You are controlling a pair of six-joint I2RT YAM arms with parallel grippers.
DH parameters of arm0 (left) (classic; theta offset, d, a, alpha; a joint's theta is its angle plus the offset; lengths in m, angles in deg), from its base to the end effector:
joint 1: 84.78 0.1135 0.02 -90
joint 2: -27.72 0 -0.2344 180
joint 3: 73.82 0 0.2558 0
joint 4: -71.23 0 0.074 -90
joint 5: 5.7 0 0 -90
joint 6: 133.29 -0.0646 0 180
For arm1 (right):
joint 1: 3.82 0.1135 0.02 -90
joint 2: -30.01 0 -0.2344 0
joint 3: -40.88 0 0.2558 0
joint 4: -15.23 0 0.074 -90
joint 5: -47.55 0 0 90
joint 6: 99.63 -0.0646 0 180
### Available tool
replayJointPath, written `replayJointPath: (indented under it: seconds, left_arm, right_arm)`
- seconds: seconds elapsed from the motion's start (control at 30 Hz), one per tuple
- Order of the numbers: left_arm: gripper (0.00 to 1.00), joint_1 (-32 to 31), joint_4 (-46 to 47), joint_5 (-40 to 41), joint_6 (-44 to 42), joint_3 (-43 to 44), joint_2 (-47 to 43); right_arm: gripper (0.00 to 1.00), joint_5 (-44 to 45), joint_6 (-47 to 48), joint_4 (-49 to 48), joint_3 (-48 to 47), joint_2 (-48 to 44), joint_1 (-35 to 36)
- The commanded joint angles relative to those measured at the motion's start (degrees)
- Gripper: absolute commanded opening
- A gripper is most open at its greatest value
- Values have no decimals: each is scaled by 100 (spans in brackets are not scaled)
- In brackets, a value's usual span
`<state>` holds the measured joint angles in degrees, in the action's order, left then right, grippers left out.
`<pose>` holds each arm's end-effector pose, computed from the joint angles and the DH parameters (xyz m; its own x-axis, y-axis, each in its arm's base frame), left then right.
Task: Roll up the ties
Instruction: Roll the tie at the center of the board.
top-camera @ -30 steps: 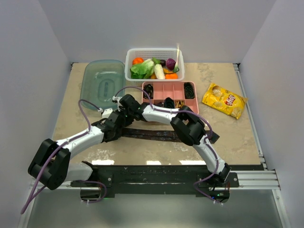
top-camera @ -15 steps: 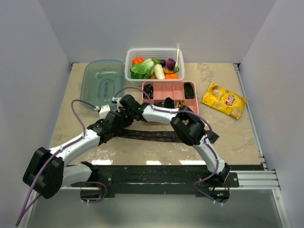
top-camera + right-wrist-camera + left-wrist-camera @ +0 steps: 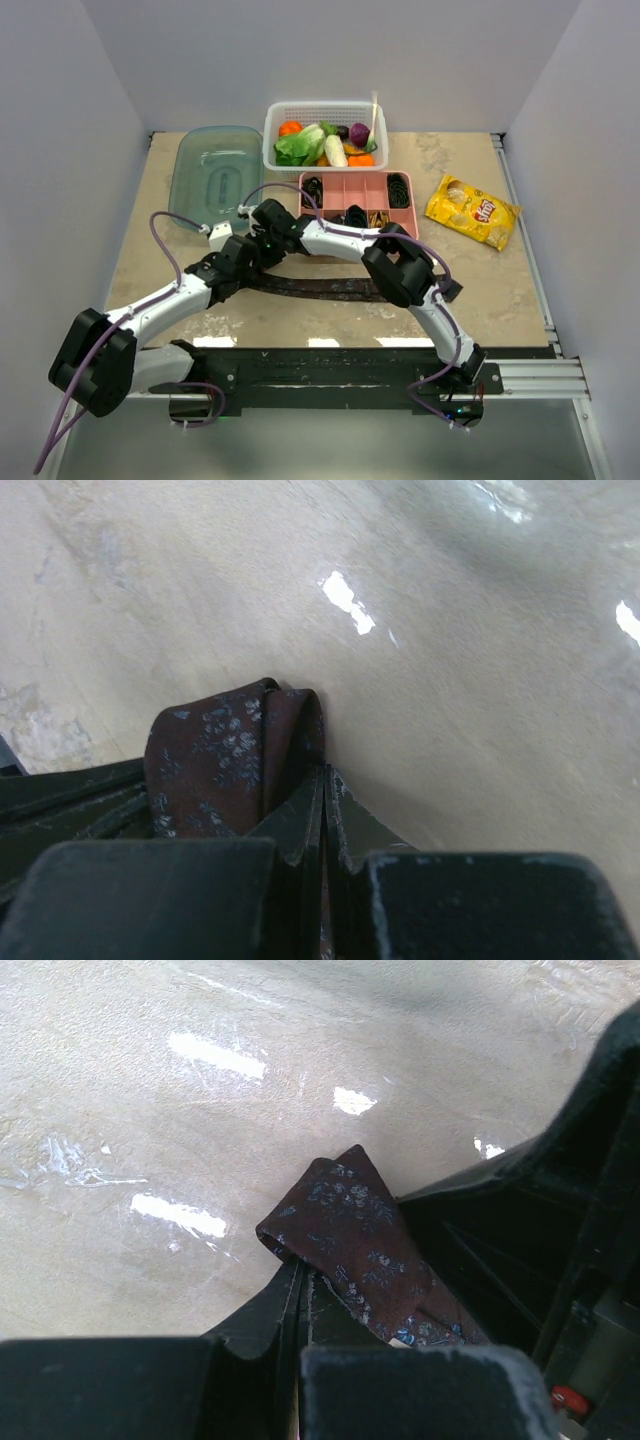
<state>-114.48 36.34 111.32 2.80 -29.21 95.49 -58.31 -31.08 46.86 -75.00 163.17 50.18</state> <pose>0.2196 -0.0915 0.1183 -0.6787 -0.3517 -0.6447 -0.3697 0.9221 -0.1139 0.2879 0.4263 0.1059 -0.7355 -0.4139 -0.5364 -0.6606 0.6140 0.4321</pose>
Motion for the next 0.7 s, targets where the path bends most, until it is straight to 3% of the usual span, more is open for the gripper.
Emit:
replayJointPath:
  seconds: [0.0, 0.27, 0.47, 0.67]
  left_arm:
    - [0, -28, 251, 119, 199, -11, 114]
    - [0, -37, 497, -206, 190, -125, 167]
    - [0, -72, 830, -434, 59, -440, -526]
    - [0, -72, 752, -382, 102, -450, -467]
  right_arm:
    - [2, 320, 141, 444, -121, -528, -30]
    - [2, 461, 185, 593, -165, -616, -47]
    - [3, 452, 194, 566, -199, -687, -65]
    - [2, 689, 80, 366, -51, -818, -117]
